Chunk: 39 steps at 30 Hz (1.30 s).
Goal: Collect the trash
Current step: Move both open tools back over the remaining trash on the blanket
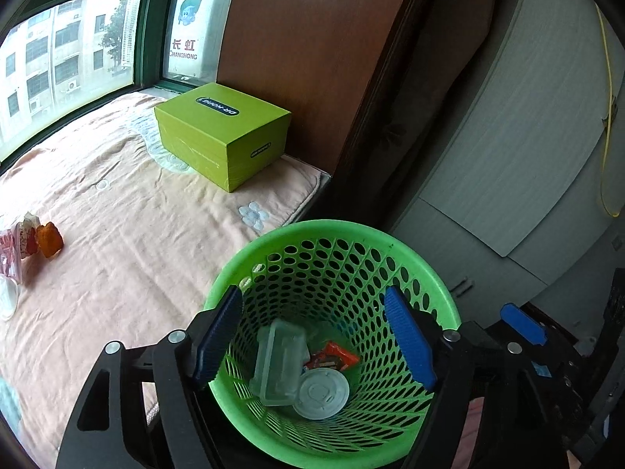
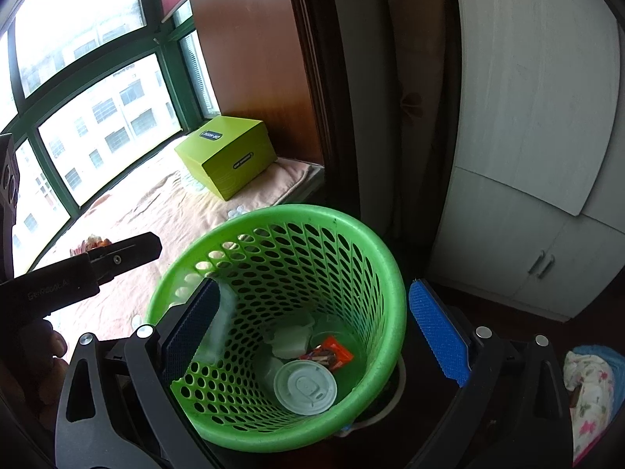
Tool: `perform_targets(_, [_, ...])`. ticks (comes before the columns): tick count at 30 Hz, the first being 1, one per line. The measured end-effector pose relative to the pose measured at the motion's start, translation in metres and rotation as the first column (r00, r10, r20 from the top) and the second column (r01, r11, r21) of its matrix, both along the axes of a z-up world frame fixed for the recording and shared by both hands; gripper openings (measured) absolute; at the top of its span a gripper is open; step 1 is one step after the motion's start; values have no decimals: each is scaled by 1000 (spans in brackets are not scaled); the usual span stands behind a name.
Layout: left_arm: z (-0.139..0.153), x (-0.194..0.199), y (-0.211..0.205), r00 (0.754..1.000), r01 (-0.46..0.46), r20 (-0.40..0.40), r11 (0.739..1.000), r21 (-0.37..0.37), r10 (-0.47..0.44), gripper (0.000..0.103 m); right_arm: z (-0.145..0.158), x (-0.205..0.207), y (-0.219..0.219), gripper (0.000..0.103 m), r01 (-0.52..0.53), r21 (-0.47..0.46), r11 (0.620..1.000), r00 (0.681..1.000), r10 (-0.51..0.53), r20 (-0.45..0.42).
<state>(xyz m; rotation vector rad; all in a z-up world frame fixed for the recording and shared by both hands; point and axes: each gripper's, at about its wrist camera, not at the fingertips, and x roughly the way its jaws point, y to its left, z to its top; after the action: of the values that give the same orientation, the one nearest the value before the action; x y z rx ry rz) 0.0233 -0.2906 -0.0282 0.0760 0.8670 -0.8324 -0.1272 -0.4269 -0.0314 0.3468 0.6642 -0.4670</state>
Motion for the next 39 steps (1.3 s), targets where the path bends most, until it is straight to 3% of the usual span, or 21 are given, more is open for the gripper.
perform_targets(12, [6, 16, 38, 993, -107, 48, 994, 28, 106, 79, 7, 26, 22, 96, -89, -8, 996, 996, 89, 14])
perform_targets(21, [2, 49, 94, 966, -253, 63, 965, 61, 250, 79, 10, 68, 56, 96, -209, -19, 978, 978, 209, 6])
perform_targets(29, [-6, 86, 160, 904, -426, 84, 901, 84, 419, 79, 11, 110, 87, 96, -304, -19, 953, 953, 304, 2])
perform_targets(39, [-26, 138, 240, 809, -587, 121, 795, 150, 575, 74, 8, 159, 131, 96, -414, -10, 910, 910, 414, -9])
